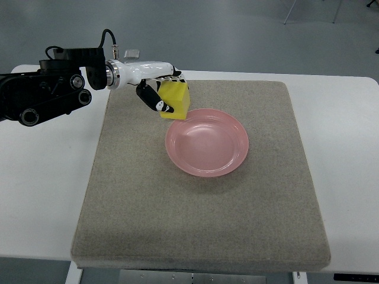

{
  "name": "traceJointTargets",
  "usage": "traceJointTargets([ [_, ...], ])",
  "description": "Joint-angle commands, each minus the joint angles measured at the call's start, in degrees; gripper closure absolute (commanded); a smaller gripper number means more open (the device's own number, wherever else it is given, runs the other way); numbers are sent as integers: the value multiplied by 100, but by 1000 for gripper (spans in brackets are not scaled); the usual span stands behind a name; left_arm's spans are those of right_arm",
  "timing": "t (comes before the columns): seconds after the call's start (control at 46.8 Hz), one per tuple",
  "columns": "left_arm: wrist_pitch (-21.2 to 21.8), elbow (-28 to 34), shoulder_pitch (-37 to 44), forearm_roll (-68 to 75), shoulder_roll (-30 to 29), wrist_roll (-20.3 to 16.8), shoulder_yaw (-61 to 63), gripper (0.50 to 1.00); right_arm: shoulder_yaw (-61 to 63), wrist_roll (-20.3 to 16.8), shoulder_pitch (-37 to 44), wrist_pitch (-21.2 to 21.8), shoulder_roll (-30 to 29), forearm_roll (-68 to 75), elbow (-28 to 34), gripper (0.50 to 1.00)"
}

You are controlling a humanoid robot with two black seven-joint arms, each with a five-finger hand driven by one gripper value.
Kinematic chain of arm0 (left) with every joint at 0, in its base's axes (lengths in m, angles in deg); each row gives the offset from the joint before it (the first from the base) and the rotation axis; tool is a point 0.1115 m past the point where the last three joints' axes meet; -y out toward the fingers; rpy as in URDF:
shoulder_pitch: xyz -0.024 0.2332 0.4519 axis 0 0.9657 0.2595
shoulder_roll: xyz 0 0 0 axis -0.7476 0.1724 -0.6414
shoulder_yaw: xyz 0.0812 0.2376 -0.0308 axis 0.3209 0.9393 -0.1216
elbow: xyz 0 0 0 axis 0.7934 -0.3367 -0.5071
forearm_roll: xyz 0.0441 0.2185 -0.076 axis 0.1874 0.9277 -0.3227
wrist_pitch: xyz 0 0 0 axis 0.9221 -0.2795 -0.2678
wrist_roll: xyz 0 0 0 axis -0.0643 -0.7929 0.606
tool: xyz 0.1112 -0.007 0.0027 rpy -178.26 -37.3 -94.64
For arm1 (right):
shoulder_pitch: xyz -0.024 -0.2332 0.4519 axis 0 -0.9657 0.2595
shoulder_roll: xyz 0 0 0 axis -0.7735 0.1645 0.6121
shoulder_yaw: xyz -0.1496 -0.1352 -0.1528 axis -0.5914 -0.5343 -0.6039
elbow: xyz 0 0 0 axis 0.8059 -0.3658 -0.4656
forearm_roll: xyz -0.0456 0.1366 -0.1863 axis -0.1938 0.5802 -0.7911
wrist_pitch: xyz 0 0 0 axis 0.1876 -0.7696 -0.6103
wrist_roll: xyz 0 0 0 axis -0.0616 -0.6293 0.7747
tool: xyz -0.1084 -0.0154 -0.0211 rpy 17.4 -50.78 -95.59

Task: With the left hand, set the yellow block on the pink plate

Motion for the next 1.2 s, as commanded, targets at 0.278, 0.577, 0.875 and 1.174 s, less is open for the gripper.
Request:
traceJointTargets([
  [0.278, 68, -274, 288, 941, 614, 8, -45, 948, 0, 0, 1, 0, 0, 0, 0, 576],
  [0.577, 86, -195, 341, 1091, 816, 8, -36, 508, 0, 0, 1, 0, 0, 0, 0, 576],
  [0.875, 68, -239, 305, 863, 509, 8, -589, 506, 0, 0, 1, 0, 0, 0, 0, 576],
  [1.174, 86, 165, 314, -2026, 201, 8, -792, 506, 0, 0, 1, 0, 0, 0, 0, 576],
])
